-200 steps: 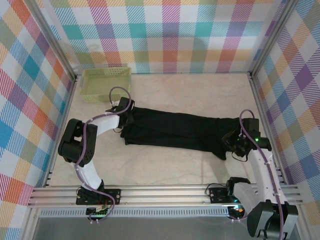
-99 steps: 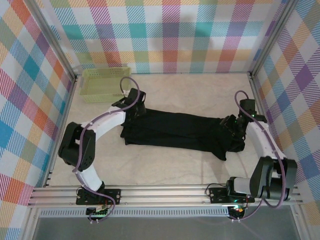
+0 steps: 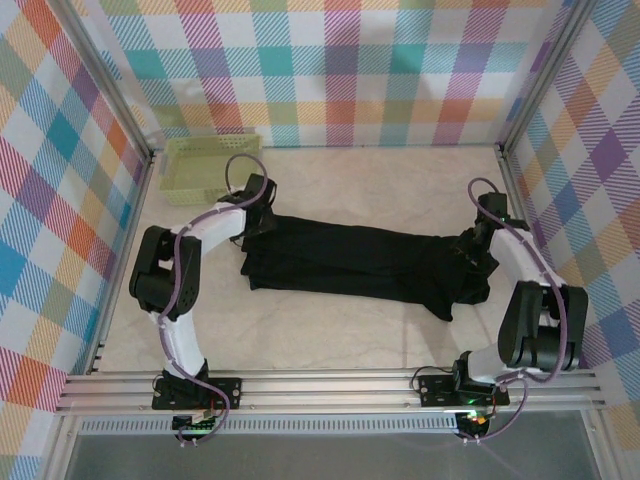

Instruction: Fold the inside-out t-shirt

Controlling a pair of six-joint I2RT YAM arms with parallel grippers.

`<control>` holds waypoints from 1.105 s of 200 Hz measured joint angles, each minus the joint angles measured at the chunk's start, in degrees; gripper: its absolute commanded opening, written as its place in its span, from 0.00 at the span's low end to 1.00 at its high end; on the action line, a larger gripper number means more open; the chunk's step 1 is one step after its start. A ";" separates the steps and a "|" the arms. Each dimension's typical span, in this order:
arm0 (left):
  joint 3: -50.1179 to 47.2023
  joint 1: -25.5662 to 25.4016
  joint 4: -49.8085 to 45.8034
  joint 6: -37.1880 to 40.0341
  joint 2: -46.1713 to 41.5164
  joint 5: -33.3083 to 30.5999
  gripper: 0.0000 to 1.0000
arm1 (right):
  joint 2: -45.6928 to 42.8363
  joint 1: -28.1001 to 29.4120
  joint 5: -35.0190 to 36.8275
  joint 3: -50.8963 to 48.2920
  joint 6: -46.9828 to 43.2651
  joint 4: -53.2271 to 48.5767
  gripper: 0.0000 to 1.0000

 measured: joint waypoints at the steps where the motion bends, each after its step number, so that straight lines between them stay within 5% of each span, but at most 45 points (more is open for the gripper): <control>1: 0.04 0.07 0.00 0.09 0.11 0.04 0.85 | 0.31 -0.07 -0.04 0.11 0.09 0.02 0.67; 60: 2.64 1.51 -0.11 -0.04 6.05 5.07 0.76 | 8.33 -1.79 -4.07 2.82 1.84 3.43 0.63; 139: 2.73 1.55 0.31 0.04 6.40 9.31 0.09 | 8.83 -1.81 -6.91 3.08 2.89 5.09 0.08; 172: 3.39 1.55 0.11 0.04 6.29 10.16 0.07 | 8.61 -2.40 -5.92 6.19 2.80 3.56 0.00; 221: 7.72 1.57 -0.22 -0.02 4.74 10.64 0.11 | 8.39 -4.74 -6.05 13.20 2.64 1.68 0.04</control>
